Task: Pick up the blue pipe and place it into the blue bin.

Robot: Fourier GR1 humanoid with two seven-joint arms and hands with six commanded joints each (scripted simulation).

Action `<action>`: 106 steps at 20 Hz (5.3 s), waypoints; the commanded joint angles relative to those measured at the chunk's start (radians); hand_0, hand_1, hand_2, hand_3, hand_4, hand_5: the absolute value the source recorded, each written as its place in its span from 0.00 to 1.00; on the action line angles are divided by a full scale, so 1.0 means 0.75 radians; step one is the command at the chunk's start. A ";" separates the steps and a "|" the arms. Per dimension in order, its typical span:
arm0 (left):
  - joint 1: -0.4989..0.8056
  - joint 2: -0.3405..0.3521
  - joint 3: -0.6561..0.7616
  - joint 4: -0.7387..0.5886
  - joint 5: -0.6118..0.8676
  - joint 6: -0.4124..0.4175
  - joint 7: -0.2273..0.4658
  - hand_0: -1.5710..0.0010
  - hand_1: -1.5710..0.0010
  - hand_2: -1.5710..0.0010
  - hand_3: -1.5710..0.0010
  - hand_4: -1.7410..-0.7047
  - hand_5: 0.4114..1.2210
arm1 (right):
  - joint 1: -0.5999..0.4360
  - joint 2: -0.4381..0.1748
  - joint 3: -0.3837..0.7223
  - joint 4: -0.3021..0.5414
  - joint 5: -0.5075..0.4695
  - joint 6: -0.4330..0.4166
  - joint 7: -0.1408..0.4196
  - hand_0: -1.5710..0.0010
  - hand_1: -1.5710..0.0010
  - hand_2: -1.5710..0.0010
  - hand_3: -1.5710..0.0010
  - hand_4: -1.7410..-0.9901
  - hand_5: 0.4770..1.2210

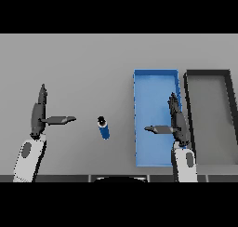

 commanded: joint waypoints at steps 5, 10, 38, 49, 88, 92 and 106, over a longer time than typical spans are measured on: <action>0.012 -0.006 -0.009 -0.017 -0.008 0.009 -0.011 1.00 1.00 1.00 1.00 0.54 0.24 | 0.014 -0.008 -0.003 -0.009 -0.008 0.007 -0.006 1.00 1.00 1.00 1.00 0.65 0.16; 0.070 0.193 -0.042 0.018 0.067 -0.381 -0.144 1.00 1.00 1.00 1.00 0.53 0.24 | 0.174 -0.175 0.119 -0.151 0.195 0.076 -0.096 1.00 1.00 1.00 1.00 0.66 0.16; -0.015 -0.106 -0.495 -0.022 -0.208 -0.577 -0.096 1.00 1.00 1.00 1.00 0.50 0.11 | 0.176 -0.196 0.130 -0.178 0.183 0.120 -0.061 1.00 1.00 1.00 1.00 0.56 0.24; -0.094 -0.298 -0.505 0.155 -0.186 -0.577 -0.151 0.94 0.84 0.75 0.70 0.42 0.39 | 0.194 -0.204 0.125 -0.196 0.182 0.119 -0.054 1.00 1.00 1.00 1.00 0.56 0.25; -0.197 -0.374 -0.577 -0.186 -0.130 -0.573 -0.023 0.00 0.00 0.00 0.08 0.01 1.00 | 0.066 -0.343 0.074 -0.307 -0.223 0.432 -0.045 1.00 1.00 1.00 1.00 0.65 0.10; -0.188 -0.369 -0.583 -0.176 -0.144 -0.580 -0.026 0.00 0.00 0.00 0.08 0.01 1.00 | -0.025 -0.453 0.127 -0.460 -0.496 0.594 0.148 1.00 1.00 1.00 1.00 0.55 0.04; -0.220 -0.383 -0.574 -0.159 -0.154 -0.624 -0.055 0.00 0.00 0.00 0.04 0.14 1.00 | -0.556 -0.442 0.415 -0.480 -0.580 0.752 0.445 1.00 1.00 1.00 1.00 0.65 0.05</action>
